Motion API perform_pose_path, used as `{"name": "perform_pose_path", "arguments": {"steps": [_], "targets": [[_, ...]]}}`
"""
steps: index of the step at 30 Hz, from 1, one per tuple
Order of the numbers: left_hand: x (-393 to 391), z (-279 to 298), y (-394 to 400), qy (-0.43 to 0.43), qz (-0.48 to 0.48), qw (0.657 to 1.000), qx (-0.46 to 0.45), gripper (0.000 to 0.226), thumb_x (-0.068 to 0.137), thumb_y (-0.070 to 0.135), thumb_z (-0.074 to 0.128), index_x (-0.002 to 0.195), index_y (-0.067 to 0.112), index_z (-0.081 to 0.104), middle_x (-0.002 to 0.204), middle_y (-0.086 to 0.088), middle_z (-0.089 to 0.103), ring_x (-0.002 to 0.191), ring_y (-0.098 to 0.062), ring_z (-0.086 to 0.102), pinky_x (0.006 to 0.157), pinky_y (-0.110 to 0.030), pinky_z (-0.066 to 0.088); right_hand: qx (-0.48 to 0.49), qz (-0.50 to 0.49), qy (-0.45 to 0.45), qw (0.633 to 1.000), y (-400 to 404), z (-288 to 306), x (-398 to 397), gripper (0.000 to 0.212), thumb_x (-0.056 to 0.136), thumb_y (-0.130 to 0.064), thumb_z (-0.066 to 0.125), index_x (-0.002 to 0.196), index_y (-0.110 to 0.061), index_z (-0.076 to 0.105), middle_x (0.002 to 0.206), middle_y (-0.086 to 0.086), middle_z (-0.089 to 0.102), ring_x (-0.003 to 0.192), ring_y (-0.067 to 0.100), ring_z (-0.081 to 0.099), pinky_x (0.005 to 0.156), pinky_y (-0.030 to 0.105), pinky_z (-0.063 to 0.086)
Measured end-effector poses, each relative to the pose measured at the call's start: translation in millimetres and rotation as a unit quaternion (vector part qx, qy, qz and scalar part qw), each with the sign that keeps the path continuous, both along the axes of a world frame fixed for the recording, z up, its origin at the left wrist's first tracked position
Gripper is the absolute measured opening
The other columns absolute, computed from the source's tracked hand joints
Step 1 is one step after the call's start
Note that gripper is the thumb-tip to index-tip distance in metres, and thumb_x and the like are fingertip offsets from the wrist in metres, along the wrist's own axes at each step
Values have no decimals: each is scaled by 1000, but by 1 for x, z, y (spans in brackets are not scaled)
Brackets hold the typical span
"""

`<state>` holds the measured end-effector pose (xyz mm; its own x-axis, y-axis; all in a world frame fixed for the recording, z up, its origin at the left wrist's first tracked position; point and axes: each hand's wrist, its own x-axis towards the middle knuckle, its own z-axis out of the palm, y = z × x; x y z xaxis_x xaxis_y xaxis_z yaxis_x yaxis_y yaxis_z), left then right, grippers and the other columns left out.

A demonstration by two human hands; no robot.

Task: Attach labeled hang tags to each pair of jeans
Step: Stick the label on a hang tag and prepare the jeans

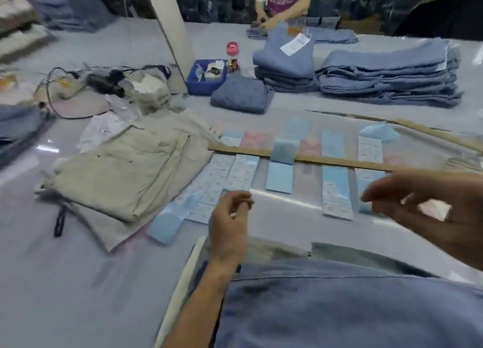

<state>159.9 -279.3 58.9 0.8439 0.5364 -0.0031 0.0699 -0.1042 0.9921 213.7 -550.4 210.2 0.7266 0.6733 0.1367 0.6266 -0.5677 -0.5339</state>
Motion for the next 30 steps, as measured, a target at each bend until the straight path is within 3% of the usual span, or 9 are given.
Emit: {"name": "perform_pose_path", "arguments": {"steps": [2,3,5,8,12,17,20,23,30], "targets": [[-2,-50,71,101,128,978,129,26,96,2,56,111,19,69,113,0,72,111,-25,65,90,-30,49,-66,98,75,990,74,-17,27,18,92,-52,55,102,-44,67,94,-26,70,79,1,67,65,12,50],[-6,-75,101,149,166,955,197,29,95,1,56,118,14,67,121,-5,69,116,-29,61,94,-32,47,-107,140,70,982,114,-35,42,16,92,-46,58,102,-40,68,92,-25,71,80,-2,67,68,12,50],[-13,-116,141,209,166,910,317,34,90,-2,62,124,4,67,131,-16,65,120,-36,59,99,-44,48,-167,200,74,963,188,-88,73,13,95,-29,62,104,-31,72,97,-15,73,85,1,66,77,21,53],[-6,-165,158,202,104,877,424,32,81,-5,69,112,-4,74,125,-25,68,113,-43,67,92,-56,56,-203,228,51,951,296,-167,93,22,98,-14,57,114,-18,73,115,2,72,104,19,64,90,33,52],[2,-193,156,190,91,861,463,41,89,18,47,110,-2,76,117,-22,72,106,-37,72,90,-55,57,-101,127,64,985,385,-253,106,24,98,-13,60,118,-11,72,120,8,68,112,26,61,94,35,48],[4,-202,163,171,79,857,479,45,91,21,44,122,4,71,123,-13,70,114,-29,65,98,-48,54,-29,83,61,994,406,-323,97,17,92,-15,64,101,-3,72,114,9,62,106,29,52,89,39,43],[5,-202,165,180,75,855,480,45,91,21,45,126,6,68,128,-10,67,117,-27,64,98,-47,52,32,80,43,995,402,-334,94,19,92,-16,68,106,-4,72,114,9,62,102,28,50,87,33,39],[4,-202,165,191,72,855,476,46,91,23,46,130,8,66,134,-8,64,122,-24,60,102,-44,50,29,109,28,993,398,-335,97,26,90,-19,74,111,-2,74,115,11,63,104,30,52,90,30,37],[2,-203,166,220,71,854,467,50,90,27,47,134,9,64,140,-13,60,127,-27,58,103,-44,49,4,170,-116,979,391,-334,99,19,95,-19,68,98,-1,72,102,13,66,90,33,54,78,42,49]]}}
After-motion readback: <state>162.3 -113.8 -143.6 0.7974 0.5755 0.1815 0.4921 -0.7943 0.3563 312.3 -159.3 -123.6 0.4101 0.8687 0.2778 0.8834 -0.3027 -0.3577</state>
